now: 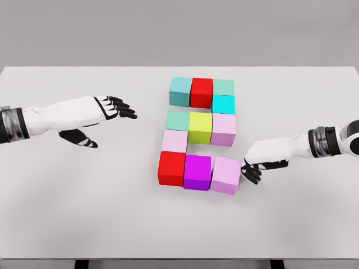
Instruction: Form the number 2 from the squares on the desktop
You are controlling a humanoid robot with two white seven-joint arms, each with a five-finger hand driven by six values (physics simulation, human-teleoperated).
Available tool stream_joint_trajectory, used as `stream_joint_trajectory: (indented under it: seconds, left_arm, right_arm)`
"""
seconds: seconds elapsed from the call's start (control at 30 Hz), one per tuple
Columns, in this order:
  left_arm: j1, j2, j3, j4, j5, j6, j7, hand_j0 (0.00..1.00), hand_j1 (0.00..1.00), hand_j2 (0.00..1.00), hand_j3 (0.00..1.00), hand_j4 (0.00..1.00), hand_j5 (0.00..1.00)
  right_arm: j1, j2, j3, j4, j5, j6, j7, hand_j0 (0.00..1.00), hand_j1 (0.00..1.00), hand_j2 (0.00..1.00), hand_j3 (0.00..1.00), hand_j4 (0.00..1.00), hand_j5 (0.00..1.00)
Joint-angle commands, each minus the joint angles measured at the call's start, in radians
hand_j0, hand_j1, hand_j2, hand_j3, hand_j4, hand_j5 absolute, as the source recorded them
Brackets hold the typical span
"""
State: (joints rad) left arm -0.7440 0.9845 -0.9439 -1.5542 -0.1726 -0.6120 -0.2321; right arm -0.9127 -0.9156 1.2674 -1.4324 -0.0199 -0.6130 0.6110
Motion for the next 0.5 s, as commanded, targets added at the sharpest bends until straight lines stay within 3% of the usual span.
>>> stream_joint_trajectory:
  seconds: [0.0, 0.47]
  left_arm:
    - [0.0, -0.001, 0.0, 0.003, 0.007, 0.001, 0.0, 1.0, 1.0, 1.0, 1.0, 1.0, 1.0]
    - [0.0, -0.007, 0.0, 0.014, 0.005, 0.001, 0.0, 1.0, 1.0, 1.0, 1.0, 1.0, 1.0]
  right_arm:
    - [0.0, 0.0, 0.0, 0.0, -0.006, 0.002, 0.0, 0.16, 0.16, 0.16, 0.16, 0.16, 0.16]
    - [-0.008, 0.004, -0.002, 0.027, -0.005, 0.002, 0.0, 0.16, 0.16, 0.16, 0.16, 0.16, 0.16]
